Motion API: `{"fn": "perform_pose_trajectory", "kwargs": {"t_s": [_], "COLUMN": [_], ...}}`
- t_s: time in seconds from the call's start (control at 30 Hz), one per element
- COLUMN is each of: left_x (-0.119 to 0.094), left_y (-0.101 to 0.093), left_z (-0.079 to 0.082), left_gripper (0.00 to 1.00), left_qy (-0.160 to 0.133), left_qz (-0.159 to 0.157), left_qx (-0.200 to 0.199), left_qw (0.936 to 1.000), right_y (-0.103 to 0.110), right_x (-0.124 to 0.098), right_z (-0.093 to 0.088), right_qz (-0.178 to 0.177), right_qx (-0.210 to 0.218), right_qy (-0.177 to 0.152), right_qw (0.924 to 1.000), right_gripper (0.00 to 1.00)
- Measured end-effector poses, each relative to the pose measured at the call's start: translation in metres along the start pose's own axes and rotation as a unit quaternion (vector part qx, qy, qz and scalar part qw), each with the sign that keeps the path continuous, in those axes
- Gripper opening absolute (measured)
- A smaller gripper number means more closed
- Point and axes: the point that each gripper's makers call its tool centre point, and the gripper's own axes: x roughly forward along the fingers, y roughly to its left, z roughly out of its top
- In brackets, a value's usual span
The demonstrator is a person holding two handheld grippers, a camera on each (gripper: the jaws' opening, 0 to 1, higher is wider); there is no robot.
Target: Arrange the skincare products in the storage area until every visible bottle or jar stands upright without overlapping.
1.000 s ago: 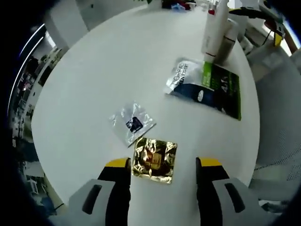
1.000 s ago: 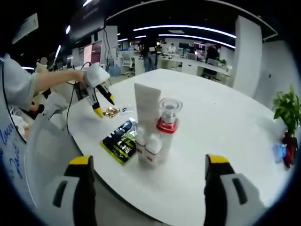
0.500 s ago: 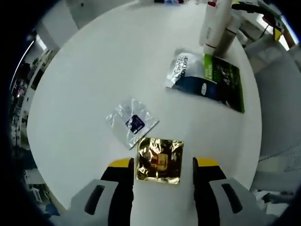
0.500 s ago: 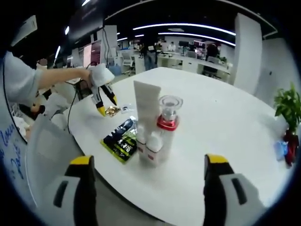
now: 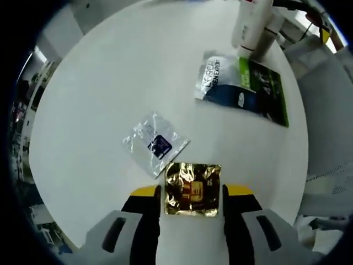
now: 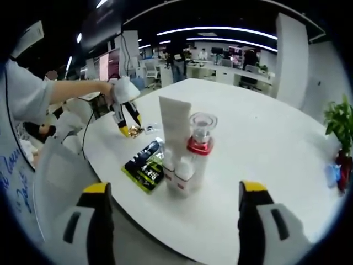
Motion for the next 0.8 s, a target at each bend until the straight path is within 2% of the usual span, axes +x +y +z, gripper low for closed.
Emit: {"fn": "perform_pose_trajectory", "kwargs": {"t_s": [0.6,0.8], "left_x": [0.0016,0.0014], "left_y": [0.0016,-0.0025], "left_z": [-0.0023,-0.0052], "left_gripper": [0.36,0.36], "left_qy": [0.006,0.019], "left_qz": [-0.004,-0.002], "left_qx": [0.023,0.028], "left_qw": [0.9997,0.9994], "right_y": [0.0029,0.0033], "right_x": [-0.0017,-0.0022], "right_z": [0.0017,0.0024], "right_qz": [0.002,0.003], "right_qx": [-0.005,-0.007], "right_qy": [-0.003,-0.005], "right_qw": [1.0000,1.0000], "right_gripper": [0.95,0.94]}}
